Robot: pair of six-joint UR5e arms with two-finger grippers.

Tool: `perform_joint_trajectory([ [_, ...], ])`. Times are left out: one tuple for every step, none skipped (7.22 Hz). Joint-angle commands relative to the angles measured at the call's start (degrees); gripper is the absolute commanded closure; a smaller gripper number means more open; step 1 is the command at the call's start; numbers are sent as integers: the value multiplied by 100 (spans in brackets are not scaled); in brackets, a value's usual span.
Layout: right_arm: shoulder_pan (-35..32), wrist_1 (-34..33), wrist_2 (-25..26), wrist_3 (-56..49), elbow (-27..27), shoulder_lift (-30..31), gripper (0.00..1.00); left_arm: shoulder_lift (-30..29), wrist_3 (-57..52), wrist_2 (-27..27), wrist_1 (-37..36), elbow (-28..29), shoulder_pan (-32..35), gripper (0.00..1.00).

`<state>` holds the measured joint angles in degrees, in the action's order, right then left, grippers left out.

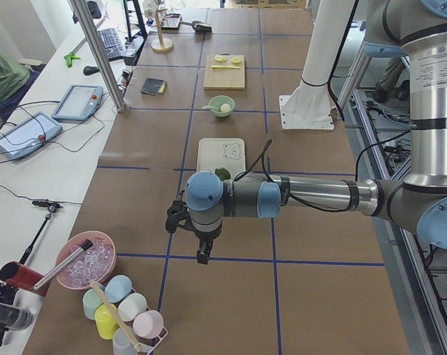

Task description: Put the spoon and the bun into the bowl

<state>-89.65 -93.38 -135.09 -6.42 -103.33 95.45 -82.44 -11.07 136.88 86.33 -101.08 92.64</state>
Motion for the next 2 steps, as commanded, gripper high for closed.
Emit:
perform_joint_trajectory([
  [0,-5,9,0,-3,0,0,0,0,-4,-2,1,0,0],
  [0,4,0,0,-3,9,0,0,0,-4,7,1,0,0],
])
